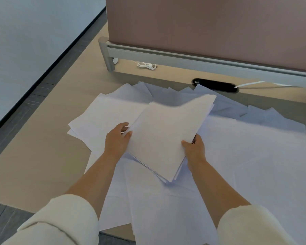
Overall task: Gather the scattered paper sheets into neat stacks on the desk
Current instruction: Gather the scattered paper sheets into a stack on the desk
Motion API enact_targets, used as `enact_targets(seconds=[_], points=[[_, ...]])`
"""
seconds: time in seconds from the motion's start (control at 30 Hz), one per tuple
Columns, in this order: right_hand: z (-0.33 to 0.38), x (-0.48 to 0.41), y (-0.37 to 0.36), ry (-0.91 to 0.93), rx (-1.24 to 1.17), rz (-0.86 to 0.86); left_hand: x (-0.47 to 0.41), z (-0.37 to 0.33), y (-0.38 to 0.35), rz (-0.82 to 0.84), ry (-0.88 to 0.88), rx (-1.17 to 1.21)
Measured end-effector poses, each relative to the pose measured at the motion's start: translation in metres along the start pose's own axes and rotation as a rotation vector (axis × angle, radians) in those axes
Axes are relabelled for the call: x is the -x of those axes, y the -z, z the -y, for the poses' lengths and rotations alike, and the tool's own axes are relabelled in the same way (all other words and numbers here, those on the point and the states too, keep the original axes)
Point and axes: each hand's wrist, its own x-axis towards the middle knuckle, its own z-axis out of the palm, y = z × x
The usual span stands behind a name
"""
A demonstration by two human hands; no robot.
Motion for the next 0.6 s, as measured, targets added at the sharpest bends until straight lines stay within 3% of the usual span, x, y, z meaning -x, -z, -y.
enact_targets(seconds=[0.17,0.6], points=[[0.005,-0.002,-0.003,-0.056,0.024,-0.132,-0.001,0.018,-0.009,0.227,-0.030,-0.316],[0.014,-0.012,0.008,-0.174,-0.148,-0.117,0.007,0.013,-0.015,0.284,-0.062,-0.482]])
